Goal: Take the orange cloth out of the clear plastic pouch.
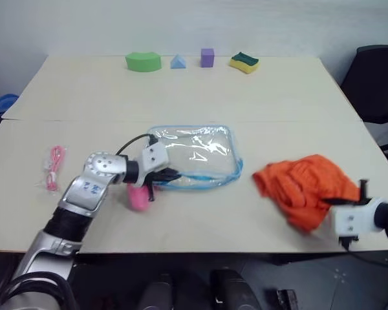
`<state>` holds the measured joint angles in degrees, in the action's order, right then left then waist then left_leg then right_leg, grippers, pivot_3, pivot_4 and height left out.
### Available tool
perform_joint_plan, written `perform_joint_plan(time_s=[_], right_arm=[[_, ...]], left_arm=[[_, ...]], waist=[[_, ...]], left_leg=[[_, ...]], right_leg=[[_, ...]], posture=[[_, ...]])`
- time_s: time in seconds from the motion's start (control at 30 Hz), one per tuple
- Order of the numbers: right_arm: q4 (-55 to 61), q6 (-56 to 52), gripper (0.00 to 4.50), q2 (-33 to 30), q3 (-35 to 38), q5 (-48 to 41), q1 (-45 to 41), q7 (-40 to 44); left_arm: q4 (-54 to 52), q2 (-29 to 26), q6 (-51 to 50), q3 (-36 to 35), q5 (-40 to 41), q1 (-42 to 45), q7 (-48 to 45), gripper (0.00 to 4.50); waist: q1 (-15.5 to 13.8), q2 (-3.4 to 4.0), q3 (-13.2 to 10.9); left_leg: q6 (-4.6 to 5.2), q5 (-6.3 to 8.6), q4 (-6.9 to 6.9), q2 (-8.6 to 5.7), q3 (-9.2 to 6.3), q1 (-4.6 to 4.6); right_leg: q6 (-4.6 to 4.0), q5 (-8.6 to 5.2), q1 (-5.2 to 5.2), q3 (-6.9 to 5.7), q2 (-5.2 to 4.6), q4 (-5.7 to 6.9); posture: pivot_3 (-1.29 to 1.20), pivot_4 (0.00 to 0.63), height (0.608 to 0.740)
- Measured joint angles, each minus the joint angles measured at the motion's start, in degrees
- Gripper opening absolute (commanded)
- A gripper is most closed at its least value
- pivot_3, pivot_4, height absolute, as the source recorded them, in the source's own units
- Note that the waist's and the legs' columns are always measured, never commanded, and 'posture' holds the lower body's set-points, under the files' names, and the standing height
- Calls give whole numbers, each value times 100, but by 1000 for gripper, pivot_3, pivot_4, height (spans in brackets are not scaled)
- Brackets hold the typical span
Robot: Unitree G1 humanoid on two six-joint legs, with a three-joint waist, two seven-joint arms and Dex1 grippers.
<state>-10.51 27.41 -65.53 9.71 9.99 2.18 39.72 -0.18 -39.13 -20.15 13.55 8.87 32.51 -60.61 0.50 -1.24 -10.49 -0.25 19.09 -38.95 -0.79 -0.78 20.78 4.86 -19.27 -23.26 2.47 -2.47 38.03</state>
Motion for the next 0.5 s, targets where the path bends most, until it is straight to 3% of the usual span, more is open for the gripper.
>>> perform_joint_plan(time_s=[0.17, 0.3, 0.4, 0.5], right_arm=[[119, -1269, 29, 1191, -289, -409, -1043, -168], [387, -1796, 29, 1803, -879, -194, -1384, -217], [575, -2115, 725, 1858, -987, -158, -1415, -142], [841, -2438, 1703, 1794, -903, -331, -1214, 93]], left_arm=[[-362, -20, 201, 106, 54, -234, -408, 0], [-338, 300, 86, 136, -118, -125, -136, 0], [-317, 474, -239, 68, -115, -63, 89, 642], [-414, 614, -812, -199, 174, -59, 267, 1552]], waist=[[-3, 3, -1], [-47, 6, 1], [-66, 6, 1], [-59, 6, 1]], left_leg=[[0, 2, -4, 2, -6, 12], [1, 2, -15, -2, -10, 44], [4, 3, -16, -7, -12, 47], [5, 4, -15, -6, -17, 50]], right_leg=[[1, 0, -8, -3, -2, 0], [1, 1, -31, -9, -5, 6], [3, 1, -30, -11, -10, 3], [3, 1, -31, -14, -10, 2]], posture=[[0, 150, 740], [0, 150, 740], [0, 150, 740], [0, 150, 740]])
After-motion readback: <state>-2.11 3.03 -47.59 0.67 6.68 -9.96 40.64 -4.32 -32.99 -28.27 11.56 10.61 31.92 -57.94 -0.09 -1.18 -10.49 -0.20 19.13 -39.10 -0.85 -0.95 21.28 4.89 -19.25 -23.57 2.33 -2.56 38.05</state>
